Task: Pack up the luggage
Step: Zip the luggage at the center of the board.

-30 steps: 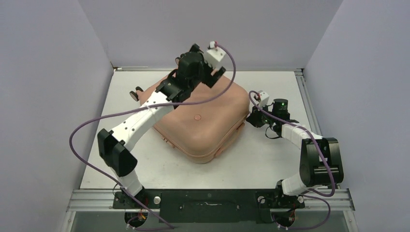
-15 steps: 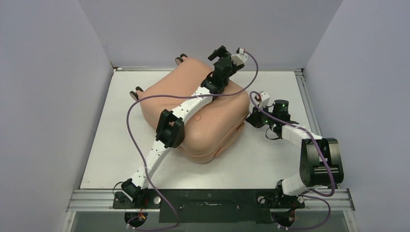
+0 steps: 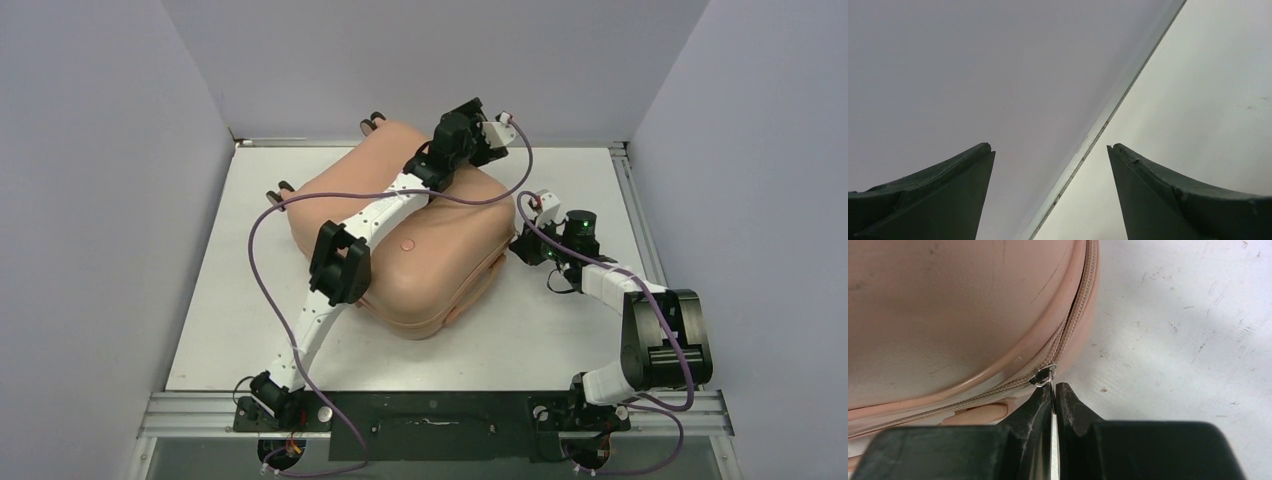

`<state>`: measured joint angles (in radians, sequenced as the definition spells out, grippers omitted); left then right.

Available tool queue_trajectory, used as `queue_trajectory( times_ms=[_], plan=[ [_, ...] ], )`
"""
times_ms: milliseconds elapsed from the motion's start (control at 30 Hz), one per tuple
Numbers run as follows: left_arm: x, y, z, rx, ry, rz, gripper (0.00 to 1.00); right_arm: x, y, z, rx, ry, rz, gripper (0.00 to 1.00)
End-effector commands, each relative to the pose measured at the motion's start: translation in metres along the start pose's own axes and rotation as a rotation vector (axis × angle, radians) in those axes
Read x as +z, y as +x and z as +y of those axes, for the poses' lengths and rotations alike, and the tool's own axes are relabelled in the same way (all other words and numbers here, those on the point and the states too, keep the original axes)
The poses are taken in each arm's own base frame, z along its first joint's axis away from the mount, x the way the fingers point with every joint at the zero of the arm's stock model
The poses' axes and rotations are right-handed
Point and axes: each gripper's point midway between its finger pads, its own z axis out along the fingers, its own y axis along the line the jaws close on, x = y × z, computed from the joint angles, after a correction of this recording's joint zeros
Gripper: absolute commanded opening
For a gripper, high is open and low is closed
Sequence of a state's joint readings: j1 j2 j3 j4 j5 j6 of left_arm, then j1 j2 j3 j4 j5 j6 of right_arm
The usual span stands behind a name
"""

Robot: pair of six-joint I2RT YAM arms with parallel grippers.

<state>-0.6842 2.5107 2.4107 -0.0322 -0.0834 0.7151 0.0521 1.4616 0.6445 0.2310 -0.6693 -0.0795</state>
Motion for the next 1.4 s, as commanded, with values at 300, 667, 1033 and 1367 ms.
queue_trajectory(
  times_ms=[300, 667, 1033, 1367],
  plan=[
    [-0.045, 0.049, -0.087, 0.043, 0.452, 0.167, 0.81, -0.037, -0.078, -0.082, -0.044, 0.444, -0.236, 0.05],
    [-0.056, 0.049, -0.106, 0.021, 0.552, 0.131, 0.74, 0.003, -0.098, -0.100, -0.241, 0.273, -0.193, 0.05],
    [-0.057, 0.048, -0.113, -0.032, 0.604, 0.109, 0.68, 0.018, -0.115, -0.126, -0.575, 0.078, -0.182, 0.05],
    [-0.062, 0.045, -0.119, -0.050, 0.658, 0.089, 0.66, 0.048, -0.140, -0.125, -0.726, 0.026, -0.244, 0.16]
  ],
)
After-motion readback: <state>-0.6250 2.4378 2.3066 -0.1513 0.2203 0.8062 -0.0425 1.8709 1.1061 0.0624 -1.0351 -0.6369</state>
